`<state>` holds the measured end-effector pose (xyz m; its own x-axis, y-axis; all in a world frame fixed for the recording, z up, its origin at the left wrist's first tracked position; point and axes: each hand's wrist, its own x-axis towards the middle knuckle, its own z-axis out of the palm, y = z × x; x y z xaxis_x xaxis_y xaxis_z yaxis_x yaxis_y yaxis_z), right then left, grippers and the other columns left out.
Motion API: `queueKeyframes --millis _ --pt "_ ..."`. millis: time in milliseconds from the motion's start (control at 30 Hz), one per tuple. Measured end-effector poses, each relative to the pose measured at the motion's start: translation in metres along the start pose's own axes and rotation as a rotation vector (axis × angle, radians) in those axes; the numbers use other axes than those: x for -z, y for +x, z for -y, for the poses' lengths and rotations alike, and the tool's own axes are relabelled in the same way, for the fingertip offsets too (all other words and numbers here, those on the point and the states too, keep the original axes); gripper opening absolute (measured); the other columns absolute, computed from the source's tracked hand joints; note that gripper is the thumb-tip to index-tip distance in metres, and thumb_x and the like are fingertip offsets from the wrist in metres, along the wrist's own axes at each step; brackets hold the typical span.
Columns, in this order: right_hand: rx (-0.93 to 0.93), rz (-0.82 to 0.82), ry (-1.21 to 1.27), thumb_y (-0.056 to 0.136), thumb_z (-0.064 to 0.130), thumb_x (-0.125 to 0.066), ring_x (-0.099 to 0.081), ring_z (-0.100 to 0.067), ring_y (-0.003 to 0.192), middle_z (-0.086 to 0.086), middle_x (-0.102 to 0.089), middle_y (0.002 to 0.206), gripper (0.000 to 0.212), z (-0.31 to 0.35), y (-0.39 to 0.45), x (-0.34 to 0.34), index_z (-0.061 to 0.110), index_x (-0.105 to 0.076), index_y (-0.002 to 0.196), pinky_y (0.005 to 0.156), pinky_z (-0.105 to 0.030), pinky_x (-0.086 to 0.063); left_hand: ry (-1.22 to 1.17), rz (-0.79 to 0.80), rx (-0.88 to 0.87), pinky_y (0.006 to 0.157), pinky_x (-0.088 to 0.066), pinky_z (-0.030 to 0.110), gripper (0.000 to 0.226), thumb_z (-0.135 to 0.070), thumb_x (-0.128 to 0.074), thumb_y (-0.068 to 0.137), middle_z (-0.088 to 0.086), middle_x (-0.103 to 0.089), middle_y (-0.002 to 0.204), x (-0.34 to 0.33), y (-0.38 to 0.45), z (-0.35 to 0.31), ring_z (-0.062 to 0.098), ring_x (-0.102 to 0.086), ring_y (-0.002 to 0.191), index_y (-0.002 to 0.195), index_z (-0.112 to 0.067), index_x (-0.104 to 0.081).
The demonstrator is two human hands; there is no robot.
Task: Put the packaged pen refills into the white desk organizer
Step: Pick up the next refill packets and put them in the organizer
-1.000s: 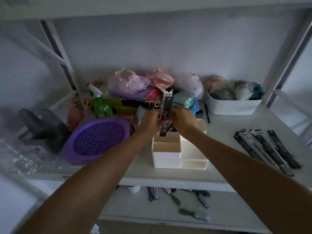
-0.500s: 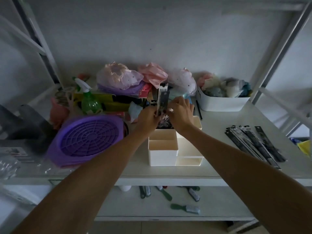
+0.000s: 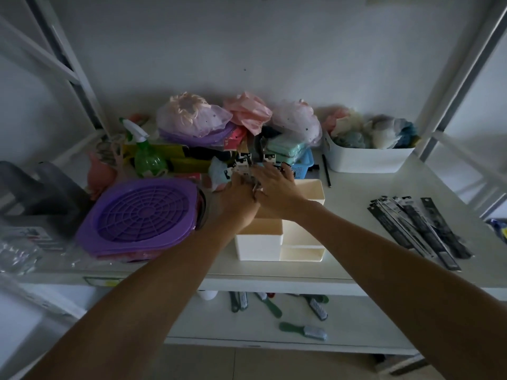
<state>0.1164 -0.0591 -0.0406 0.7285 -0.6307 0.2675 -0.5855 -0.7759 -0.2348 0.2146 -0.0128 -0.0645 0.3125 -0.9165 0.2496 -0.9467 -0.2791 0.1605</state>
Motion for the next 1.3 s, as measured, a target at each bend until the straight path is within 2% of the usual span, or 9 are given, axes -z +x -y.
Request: queueKeyframes --millis 133,267,333,467,600,700,900,1033,1300 --pt "0.043 -0.096 0.1 0.089 0.016 -0.041 -0.016 -0.021 0.144 -0.005 -0.031 0.152 0.055 -0.013 -0.002 0.015 0.016 -0.027 0.142 0.119 -0.045 -0.004 0.02 -0.158 -0.004 0.101 -0.038 0.024 0.06 -0.037 -0.011 0.091 0.011 -0.037 0.14 0.008 -0.003 -0.018 0.018 -0.039 0.125 0.141 -0.006 -0.022" --pt "0.018 -0.297 0.285 0.085 0.01 -0.044 -0.034 -0.028 0.133 -0.012 -0.044 0.141 0.049 -0.051 -0.03 0.044 0.014 -0.04 0.133 0.112 -0.041 -0.02 -0.308 -0.55 -0.043 0.075 -0.055 0.032 0.039 -0.017 -0.058 0.087 0.018 -0.061 0.119 0.022 -0.009 -0.091 0.026 -0.064 0.099 0.122 0.0 -0.05" --pt "-0.042 -0.353 0.339 0.086 0.011 -0.043 -0.044 -0.031 0.121 -0.014 -0.05 0.132 0.041 -0.088 -0.052 0.058 0.012 -0.045 0.127 0.102 -0.04 -0.031 -0.385 -0.595 -0.065 0.069 -0.056 0.039 0.035 -0.011 -0.063 0.082 0.018 -0.063 0.111 0.018 -0.01 -0.141 0.03 -0.065 0.093 0.114 0.0 -0.055" --pt "-0.189 -0.274 0.261 0.087 0.013 -0.045 -0.049 -0.032 0.114 -0.015 -0.055 0.124 0.033 -0.187 -0.107 0.079 0.012 -0.05 0.119 0.096 -0.043 -0.041 -0.472 -0.333 0.07 0.08 -0.05 0.044 0.031 -0.015 -0.058 0.084 0.017 -0.057 0.114 -0.016 -0.011 -0.241 0.032 -0.056 0.104 0.112 -0.005 -0.053" --pt "-0.438 -0.001 0.133 0.087 0.013 -0.049 -0.048 -0.033 0.116 -0.016 -0.055 0.122 0.027 -0.285 -0.168 0.085 0.011 -0.055 0.113 0.095 -0.042 -0.043 -0.453 0.171 0.333 0.099 -0.041 0.039 0.04 -0.027 -0.056 0.086 0.023 -0.05 0.125 -0.062 -0.022 -0.312 0.036 -0.048 0.118 0.119 -0.005 -0.051" --pt "-0.58 0.169 0.106 0.087 0.022 -0.051 -0.048 -0.036 0.117 -0.021 -0.054 0.124 0.036 -0.329 -0.201 0.081 0.004 -0.052 0.117 0.098 -0.043 -0.042 -0.343 0.359 0.422 0.1 -0.04 0.042 0.051 -0.037 -0.056 0.086 0.024 -0.045 0.13 -0.093 -0.034 -0.341 0.038 -0.041 0.122 0.123 -0.004 -0.046" --pt "-0.72 0.239 0.214 0.08 0.037 -0.064 -0.042 -0.038 0.122 -0.025 -0.043 0.131 0.065 -0.353 -0.227 0.059 -0.003 -0.04 0.125 0.102 -0.041 -0.036 -0.25 0.306 0.488 0.098 -0.04 0.039 0.057 -0.035 -0.064 0.083 0.023 -0.049 0.128 -0.118 -0.035 -0.364 0.035 -0.044 0.12 0.121 0.002 -0.044" --pt "-0.784 0.238 0.35 0.081 0.02 -0.066 -0.058 -0.035 0.106 -0.021 -0.059 0.117 0.041 -0.352 -0.217 0.052 -0.002 -0.051 0.112 0.081 -0.034 -0.047 -0.427 0.313 0.579 0.08 -0.048 0.032 0.046 -0.02 -0.072 0.077 0.021 -0.062 0.119 -0.117 -0.028 -0.369 0.033 -0.06 0.109 0.112 0.004 -0.054" --pt "-0.906 0.339 0.626 0.082 0.013 -0.064 -0.057 -0.025 0.066 -0.013 -0.055 0.073 0.02 -0.358 -0.205 0.051 0.002 -0.048 0.086 0.056 -0.03 -0.048 -0.613 0.377 0.628 0.078 -0.053 0.036 0.027 -0.019 -0.063 0.084 0.021 -0.065 0.095 -0.117 -0.025 -0.373 0.032 -0.064 0.089 0.095 0.005 -0.06"
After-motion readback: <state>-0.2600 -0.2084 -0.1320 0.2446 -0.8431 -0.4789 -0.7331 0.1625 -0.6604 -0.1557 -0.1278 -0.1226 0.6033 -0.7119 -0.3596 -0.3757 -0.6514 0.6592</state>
